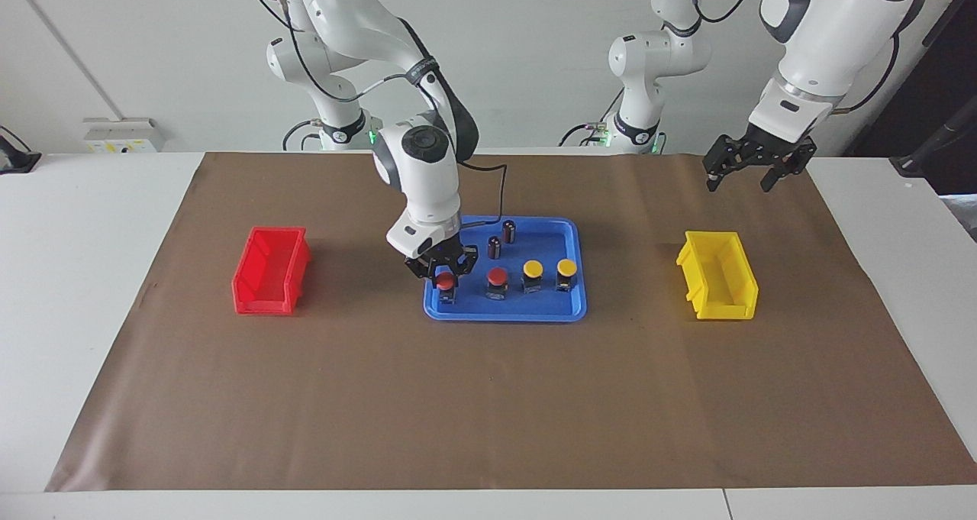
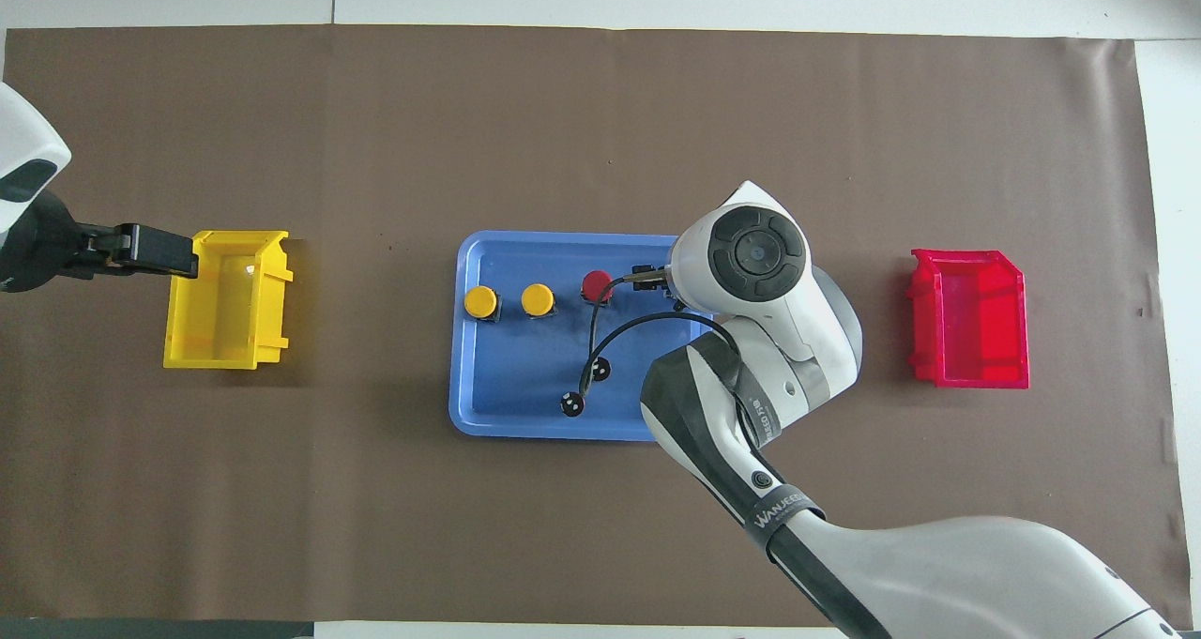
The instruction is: Sort red and yellow buttons by color
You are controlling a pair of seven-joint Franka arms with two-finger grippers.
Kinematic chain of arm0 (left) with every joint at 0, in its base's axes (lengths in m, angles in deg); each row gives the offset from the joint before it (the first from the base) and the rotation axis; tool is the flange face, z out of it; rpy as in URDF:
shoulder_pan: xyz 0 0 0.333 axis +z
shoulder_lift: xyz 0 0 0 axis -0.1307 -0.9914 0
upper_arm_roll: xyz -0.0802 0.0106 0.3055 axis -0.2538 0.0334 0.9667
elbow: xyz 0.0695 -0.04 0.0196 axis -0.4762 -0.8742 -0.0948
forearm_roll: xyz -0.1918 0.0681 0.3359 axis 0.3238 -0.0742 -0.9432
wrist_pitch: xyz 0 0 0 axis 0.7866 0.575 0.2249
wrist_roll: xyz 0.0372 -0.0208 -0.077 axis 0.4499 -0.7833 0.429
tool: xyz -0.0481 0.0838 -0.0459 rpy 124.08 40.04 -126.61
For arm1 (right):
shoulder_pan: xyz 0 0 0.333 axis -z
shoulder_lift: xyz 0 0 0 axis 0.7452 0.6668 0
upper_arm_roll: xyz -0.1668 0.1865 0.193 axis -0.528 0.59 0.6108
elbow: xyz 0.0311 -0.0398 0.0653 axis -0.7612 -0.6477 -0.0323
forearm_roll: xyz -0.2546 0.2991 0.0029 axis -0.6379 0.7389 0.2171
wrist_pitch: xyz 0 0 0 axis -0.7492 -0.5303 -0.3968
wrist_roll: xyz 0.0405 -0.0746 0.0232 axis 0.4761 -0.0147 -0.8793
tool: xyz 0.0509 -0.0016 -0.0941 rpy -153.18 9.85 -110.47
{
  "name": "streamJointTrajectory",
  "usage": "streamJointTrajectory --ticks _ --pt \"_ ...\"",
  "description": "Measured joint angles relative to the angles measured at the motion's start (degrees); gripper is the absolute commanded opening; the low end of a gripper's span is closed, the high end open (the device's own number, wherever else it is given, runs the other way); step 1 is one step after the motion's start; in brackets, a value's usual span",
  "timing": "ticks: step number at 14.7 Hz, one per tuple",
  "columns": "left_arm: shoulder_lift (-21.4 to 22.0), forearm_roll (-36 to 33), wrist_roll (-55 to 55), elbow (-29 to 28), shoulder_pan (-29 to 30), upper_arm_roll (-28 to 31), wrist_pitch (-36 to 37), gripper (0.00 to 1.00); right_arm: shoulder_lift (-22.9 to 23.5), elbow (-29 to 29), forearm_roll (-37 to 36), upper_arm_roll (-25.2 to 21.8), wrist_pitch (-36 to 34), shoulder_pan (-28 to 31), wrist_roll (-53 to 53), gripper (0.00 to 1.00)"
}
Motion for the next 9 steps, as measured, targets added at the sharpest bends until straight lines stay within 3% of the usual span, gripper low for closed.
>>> streamJointTrajectory --ticks 3,5,7,9 --pt "-0.8 0.0 9.2 -4.7 -7.4 -0.3 -9.0 0.96 -1.4 7.5 0.0 0.0 -11.0 2.6 -3.0 0.15" --pt "-3.3 0.0 17.7 -8.2 -14.3 -0.6 -14.7 0.86 -5.8 8.0 0.0 -0.1 -17.7 7.0 -10.3 0.15" --pt "-7.6 -0.1 23.3 -9.9 -19.2 -0.8 -18.9 0.74 -12.8 2.9 0.1 -0.3 -20.3 13.8 -20.8 0.15" --pt "-11.4 -0.2 24.4 -10.7 -20.7 -0.8 -22.7 0.71 -20.2 -5.0 1.6 -0.5 -20.5 21.3 -31.9 0.15"
